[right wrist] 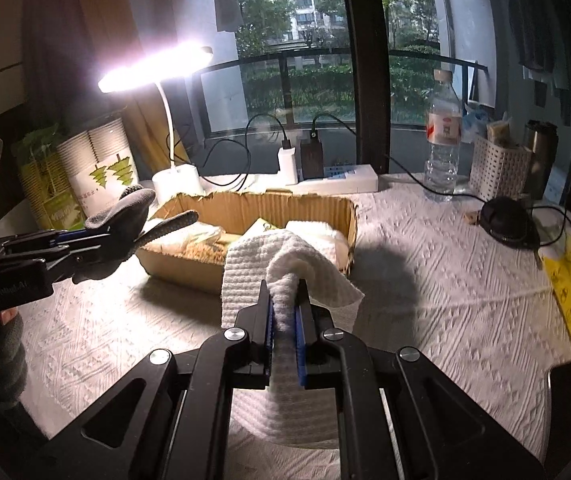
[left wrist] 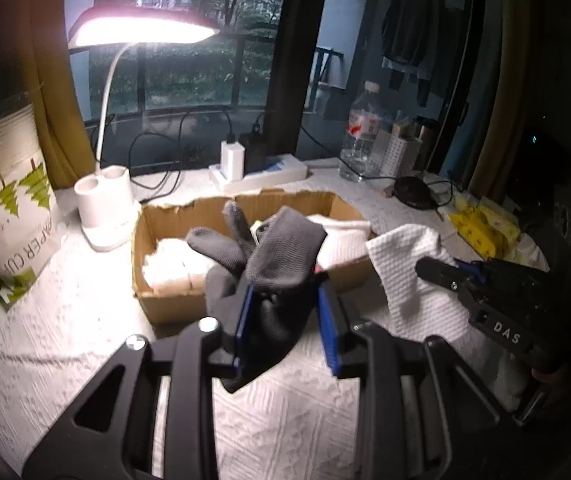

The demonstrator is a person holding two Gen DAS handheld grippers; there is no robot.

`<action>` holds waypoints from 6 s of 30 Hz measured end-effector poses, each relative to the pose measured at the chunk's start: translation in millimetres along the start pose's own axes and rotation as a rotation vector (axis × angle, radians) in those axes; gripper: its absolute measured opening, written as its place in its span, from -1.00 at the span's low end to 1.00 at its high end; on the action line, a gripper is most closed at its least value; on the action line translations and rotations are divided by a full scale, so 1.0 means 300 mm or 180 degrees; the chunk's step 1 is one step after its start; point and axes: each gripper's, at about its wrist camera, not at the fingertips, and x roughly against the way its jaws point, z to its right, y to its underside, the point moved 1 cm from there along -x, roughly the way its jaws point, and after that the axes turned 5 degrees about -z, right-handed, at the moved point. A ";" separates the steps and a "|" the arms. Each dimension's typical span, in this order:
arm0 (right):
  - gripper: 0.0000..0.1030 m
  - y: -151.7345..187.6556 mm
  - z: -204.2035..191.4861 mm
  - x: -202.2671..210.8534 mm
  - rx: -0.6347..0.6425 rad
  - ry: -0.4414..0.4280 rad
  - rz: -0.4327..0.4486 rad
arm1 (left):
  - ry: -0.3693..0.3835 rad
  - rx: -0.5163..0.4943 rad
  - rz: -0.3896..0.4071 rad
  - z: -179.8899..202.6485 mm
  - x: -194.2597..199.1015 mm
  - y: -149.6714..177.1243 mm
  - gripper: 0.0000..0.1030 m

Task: Organize soft objects

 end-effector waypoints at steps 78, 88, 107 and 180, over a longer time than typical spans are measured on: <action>-0.76 -0.182 0.045 -0.521 -0.0336 -0.0223 -0.0564 | -0.0187 -0.0103 -0.0471 -0.084 -0.466 -0.126 -0.32; -0.13 -0.195 0.045 -0.453 -0.0345 -0.0093 -0.0464 | -0.0297 -0.0023 -0.0315 -0.095 -0.381 -0.132 0.22; -0.03 -0.162 -0.017 -0.241 -0.0269 0.0102 -0.0236 | -0.0353 0.0036 0.0025 -0.077 -0.149 -0.081 0.39; 0.41 -0.067 -0.245 0.456 -0.0017 0.0532 0.0810 | -0.0764 -0.0074 0.1107 0.065 0.517 0.050 0.92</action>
